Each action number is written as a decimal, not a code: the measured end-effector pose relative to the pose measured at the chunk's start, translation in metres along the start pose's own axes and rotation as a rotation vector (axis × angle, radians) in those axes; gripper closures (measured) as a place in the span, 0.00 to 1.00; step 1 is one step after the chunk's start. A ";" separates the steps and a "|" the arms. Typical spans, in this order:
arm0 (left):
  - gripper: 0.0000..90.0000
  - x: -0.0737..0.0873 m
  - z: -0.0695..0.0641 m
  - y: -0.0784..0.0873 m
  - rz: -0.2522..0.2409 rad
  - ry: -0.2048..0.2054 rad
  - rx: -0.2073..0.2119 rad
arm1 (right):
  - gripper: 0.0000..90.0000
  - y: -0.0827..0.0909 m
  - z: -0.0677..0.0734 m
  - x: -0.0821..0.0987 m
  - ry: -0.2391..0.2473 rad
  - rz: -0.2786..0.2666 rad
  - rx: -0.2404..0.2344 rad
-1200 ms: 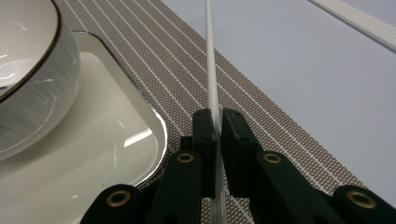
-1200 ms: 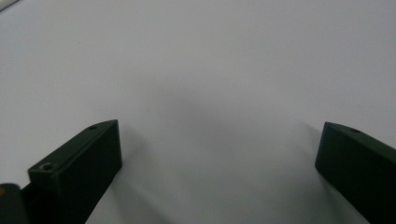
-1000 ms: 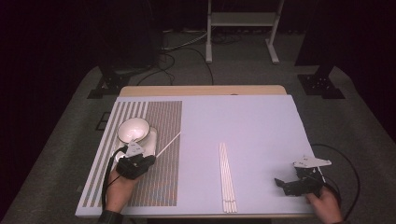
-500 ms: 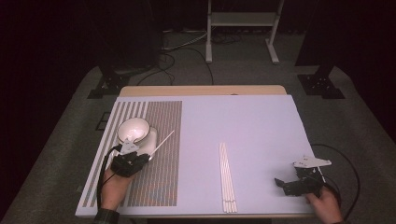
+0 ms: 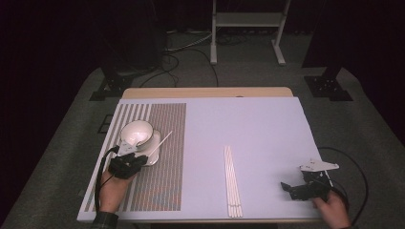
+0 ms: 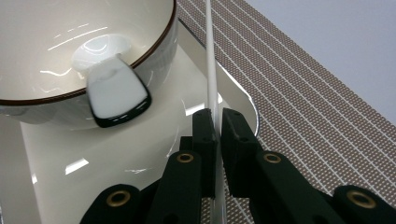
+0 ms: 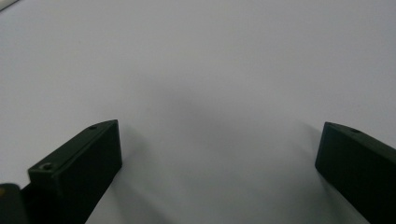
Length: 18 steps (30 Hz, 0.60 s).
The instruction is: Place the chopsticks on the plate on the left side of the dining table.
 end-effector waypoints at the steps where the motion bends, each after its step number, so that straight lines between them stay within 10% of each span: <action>1: 0.93 0.000 0.001 0.000 -0.001 0.000 0.000 | 0.00 0.000 0.000 0.000 0.000 0.000 0.000; 18: 0.93 0.005 0.017 0.000 -0.005 -0.005 -0.008 | 0.00 0.000 0.000 0.000 0.000 0.000 0.000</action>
Point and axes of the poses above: each handheld gripper's, and its own axes: y roughly backward along the jaws, x roughly out of its underside, z roughly to its left, the point moved 8 cm from there along -y, roughly forward along the jaws, and after that the axes turned 5 degrees about -y, right-handed, at the moved point
